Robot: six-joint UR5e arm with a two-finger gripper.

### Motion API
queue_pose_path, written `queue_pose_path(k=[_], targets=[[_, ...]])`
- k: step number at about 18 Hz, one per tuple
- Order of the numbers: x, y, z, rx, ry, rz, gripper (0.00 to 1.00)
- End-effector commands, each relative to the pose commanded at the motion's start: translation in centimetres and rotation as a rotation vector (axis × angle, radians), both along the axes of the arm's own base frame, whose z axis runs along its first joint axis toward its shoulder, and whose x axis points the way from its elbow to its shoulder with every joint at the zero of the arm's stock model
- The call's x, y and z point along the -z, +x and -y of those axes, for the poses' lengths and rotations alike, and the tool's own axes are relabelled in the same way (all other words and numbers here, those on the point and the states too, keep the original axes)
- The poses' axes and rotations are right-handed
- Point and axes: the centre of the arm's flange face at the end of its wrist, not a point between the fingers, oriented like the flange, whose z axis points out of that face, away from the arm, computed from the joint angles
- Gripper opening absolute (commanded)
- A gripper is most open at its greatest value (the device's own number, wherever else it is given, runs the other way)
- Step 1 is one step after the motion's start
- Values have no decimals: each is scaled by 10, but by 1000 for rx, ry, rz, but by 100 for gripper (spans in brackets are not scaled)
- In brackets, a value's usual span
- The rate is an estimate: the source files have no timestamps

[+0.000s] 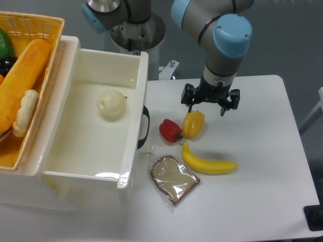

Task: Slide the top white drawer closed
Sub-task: 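Lower the open gripper toward the drawer's black handle beside the peppers, then move the gripper sideways to the drawer front near the handle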

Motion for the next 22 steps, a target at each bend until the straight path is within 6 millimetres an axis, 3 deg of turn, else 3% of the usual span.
queue_pose_path(k=[3, 10, 22], targets=[[9, -2, -1, 4, -30, -1, 100], [54, 1, -29, 29, -69, 67, 100], [74, 3, -41, 26, -19, 139, 100]])
